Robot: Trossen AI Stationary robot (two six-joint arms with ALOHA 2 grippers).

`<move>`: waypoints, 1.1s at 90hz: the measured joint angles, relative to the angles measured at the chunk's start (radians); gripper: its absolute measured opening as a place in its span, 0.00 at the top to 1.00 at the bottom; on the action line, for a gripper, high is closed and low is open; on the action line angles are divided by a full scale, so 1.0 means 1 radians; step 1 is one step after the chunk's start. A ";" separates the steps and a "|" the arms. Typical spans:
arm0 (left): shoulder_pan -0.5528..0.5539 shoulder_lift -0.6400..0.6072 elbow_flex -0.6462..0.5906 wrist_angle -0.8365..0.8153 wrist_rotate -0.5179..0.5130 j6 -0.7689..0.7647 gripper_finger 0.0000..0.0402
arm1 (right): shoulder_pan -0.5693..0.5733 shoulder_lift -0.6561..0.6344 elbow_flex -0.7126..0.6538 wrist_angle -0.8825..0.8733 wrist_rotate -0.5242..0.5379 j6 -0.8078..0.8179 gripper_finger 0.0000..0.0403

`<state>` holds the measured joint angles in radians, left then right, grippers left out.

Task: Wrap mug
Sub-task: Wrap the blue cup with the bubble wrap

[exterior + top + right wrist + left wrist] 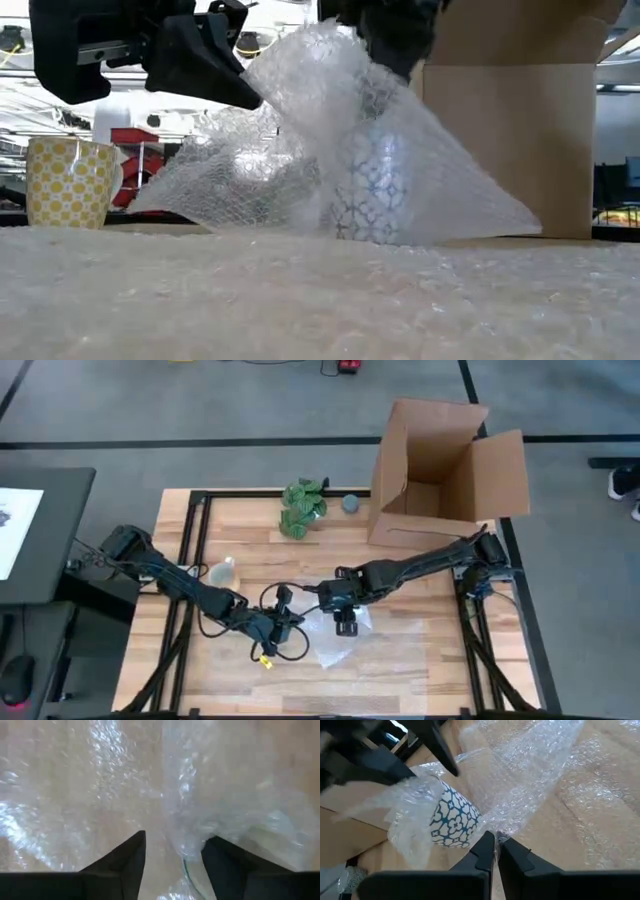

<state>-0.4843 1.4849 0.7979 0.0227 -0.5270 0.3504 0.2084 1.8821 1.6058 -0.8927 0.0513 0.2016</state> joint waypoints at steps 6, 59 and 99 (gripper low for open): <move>0.000 0.000 0.000 0.019 0.000 0.001 1.00 | 0.010 0.000 0.019 -0.035 0.004 0.003 0.58; 0.073 0.004 0.000 0.212 0.001 0.097 1.00 | 0.328 0.000 0.087 -0.113 0.344 0.297 0.64; 0.106 0.005 0.000 0.234 0.017 0.056 1.00 | 0.385 0.000 0.087 0.153 0.345 0.331 0.64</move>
<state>-0.3787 1.4895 0.7975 0.2572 -0.5098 0.4068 0.5935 1.8824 1.6928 -0.7397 0.3966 0.5325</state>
